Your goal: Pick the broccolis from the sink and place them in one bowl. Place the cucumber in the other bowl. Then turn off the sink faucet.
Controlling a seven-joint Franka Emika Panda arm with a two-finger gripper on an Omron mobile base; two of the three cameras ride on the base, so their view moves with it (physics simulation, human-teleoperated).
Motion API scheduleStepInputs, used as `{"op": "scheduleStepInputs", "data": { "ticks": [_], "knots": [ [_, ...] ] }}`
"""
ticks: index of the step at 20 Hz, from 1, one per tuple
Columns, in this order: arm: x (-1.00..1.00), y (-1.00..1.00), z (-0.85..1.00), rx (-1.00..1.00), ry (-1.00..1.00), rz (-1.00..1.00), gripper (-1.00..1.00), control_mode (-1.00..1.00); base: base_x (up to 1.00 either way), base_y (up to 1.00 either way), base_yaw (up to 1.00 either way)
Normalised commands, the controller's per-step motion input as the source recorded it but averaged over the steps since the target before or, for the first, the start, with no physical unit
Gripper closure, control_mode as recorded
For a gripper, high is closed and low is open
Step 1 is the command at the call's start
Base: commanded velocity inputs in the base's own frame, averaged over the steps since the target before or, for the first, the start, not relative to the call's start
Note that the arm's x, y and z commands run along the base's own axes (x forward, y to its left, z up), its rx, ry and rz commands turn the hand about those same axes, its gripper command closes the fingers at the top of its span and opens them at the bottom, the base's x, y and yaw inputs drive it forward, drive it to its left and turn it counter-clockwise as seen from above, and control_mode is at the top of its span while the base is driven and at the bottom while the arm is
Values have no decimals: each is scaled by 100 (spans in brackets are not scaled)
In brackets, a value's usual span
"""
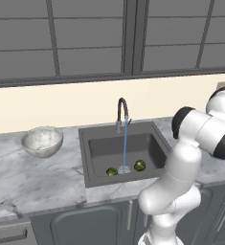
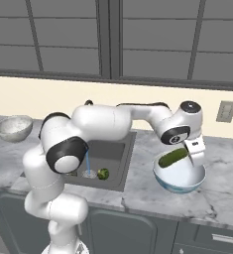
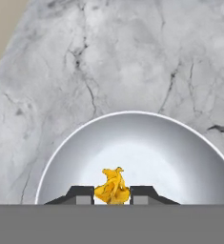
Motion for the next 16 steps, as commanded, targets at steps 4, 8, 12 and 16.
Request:
{"op": "scheduleStepInputs", "data": {
  "ticks": [4, 8, 12, 16],
  "knots": [
    [8, 0, -32, 0, 1, -4, 100, -100, 0, 0, 0],
    [16, 0, -40, 1, 0, -3, 100, -100, 0, 0, 0],
    [10, 0, -36, 1, 0, -2, 100, -100, 0, 0, 0],
    [18, -6, -35, 2, 0, -1, 100, -100, 0, 0, 0]
  ]
}}
